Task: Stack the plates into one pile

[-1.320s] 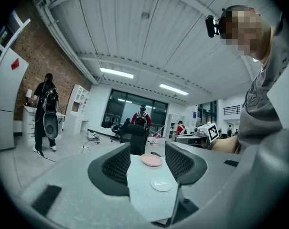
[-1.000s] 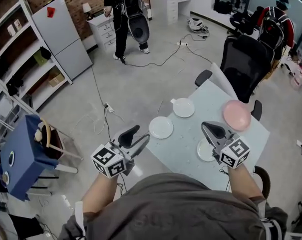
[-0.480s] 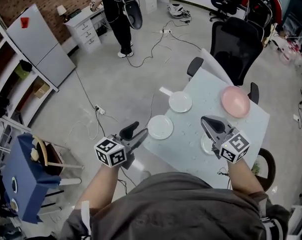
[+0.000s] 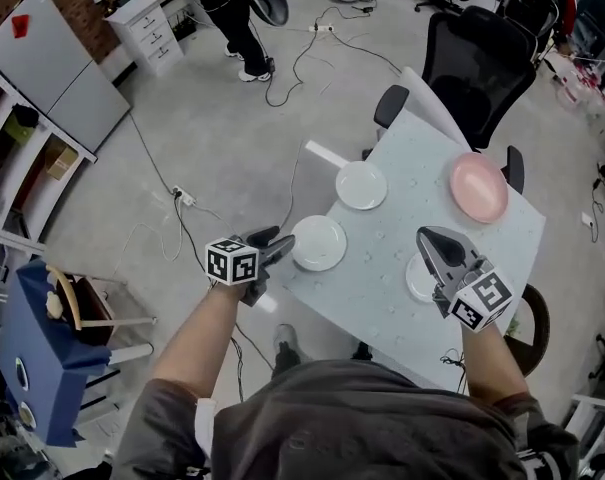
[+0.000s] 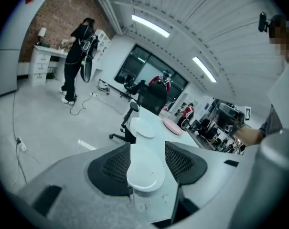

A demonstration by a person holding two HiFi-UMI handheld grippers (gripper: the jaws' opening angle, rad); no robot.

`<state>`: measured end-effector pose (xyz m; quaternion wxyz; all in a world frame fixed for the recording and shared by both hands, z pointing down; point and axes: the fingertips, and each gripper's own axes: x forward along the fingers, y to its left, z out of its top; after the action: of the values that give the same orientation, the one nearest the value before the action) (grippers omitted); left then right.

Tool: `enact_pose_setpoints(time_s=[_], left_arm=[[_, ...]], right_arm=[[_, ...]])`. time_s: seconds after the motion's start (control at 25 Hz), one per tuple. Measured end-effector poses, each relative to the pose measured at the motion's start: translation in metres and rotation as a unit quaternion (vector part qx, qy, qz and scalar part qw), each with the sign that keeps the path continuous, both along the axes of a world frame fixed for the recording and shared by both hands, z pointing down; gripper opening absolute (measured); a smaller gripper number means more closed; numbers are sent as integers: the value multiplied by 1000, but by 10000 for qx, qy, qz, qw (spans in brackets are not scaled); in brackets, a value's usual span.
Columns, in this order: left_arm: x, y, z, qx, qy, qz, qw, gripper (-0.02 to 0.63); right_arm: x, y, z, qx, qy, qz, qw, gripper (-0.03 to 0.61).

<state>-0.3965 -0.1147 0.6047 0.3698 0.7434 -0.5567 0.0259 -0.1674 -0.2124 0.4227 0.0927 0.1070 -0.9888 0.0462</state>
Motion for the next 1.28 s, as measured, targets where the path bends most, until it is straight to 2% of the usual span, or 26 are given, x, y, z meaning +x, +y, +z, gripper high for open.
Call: enact_pose_setpoints(time_s=[0.24, 0.36, 0.6, 0.68, 0.8, 0.84, 0.92, 1.16, 1.28], left_arm=[[-15, -16, 76, -664, 375, -60, 9971, 204], [-13, -26, 96, -778, 759, -53, 9941, 206], [-3, -38, 114, -950, 1181, 55, 9884, 202], [0, -42, 114, -968, 1294, 53, 9868, 181], [3, -44, 117, -1122, 1164, 74, 9868, 86], [4, -44, 117, -1172, 1121, 82, 9867, 57], [7, -43, 108, -1140, 1112, 97, 9872, 50], [22, -48, 52, -697, 1222, 195, 9899, 17], [43, -57, 21, -519, 1324, 361, 9892, 15]], right_arm=[[1, -12, 31, -132, 175, 105, 9997, -6], [0, -14, 47, -197, 234, 105, 9995, -6], [6, -14, 71, -359, 341, 148, 9987, -6], [10, -14, 76, -392, 362, 172, 9984, -6], [16, -17, 80, -416, 372, 226, 9982, -6], [19, -19, 80, -417, 369, 253, 9981, -6], [26, -21, 79, -409, 352, 313, 9981, -6], [50, -29, 69, -359, 240, 525, 9977, -6], [65, -35, 63, -313, 191, 620, 9974, -6]])
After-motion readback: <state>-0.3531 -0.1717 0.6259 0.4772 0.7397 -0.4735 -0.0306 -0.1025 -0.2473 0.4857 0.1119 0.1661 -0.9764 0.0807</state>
